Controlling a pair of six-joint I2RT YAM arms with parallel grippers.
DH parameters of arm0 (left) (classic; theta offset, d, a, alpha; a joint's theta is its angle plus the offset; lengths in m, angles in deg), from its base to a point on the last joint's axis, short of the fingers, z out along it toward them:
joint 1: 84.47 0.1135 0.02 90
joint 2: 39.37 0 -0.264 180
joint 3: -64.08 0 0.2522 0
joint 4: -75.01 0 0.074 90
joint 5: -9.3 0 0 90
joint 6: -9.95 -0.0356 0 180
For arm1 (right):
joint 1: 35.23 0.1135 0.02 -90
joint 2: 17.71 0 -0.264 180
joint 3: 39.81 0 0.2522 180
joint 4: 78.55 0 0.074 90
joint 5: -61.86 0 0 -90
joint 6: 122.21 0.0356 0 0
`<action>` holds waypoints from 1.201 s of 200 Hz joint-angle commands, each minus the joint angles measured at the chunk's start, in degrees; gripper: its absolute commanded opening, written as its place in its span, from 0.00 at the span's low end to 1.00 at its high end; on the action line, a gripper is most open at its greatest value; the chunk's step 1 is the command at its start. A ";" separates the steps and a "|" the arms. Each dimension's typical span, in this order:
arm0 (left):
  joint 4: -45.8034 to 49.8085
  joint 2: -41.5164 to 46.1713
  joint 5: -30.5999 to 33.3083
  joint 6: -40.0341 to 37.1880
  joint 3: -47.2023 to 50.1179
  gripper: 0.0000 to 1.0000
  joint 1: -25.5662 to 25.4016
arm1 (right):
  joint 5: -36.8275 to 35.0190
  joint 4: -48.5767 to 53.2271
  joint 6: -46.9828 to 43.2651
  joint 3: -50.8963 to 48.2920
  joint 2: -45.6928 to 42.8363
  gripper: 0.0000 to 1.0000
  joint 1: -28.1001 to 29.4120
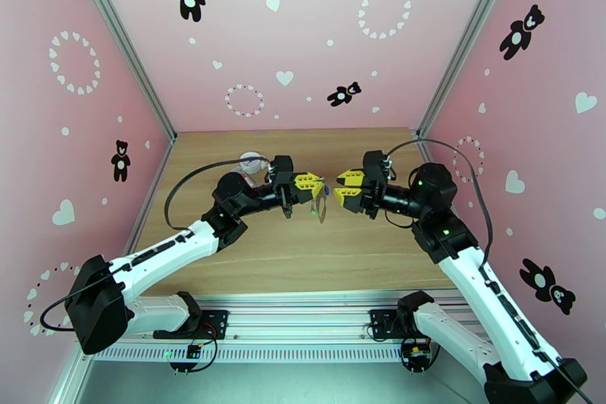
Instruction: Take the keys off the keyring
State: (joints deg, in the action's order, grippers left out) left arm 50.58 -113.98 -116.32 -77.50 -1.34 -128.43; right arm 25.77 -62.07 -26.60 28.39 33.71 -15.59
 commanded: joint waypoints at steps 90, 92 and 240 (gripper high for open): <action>-1.94 -1.73 -4.47 0.62 -4.41 0.00 -0.88 | 4.39 9.27 -8.86 8.99 3.94 0.28 -0.26; -1.92 -1.69 -4.53 0.62 -4.41 0.00 -0.86 | 4.54 9.37 -8.86 9.10 4.02 0.28 -0.29; -2.08 -2.19 -4.90 0.35 -5.47 0.00 -1.97 | 6.74 11.34 -10.00 12.66 6.24 0.18 -0.19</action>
State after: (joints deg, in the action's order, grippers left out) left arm 50.56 -115.51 -119.53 -77.19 -4.62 -129.28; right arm 31.69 -50.38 -36.22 38.62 39.13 -15.85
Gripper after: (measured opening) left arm 0.056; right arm 0.180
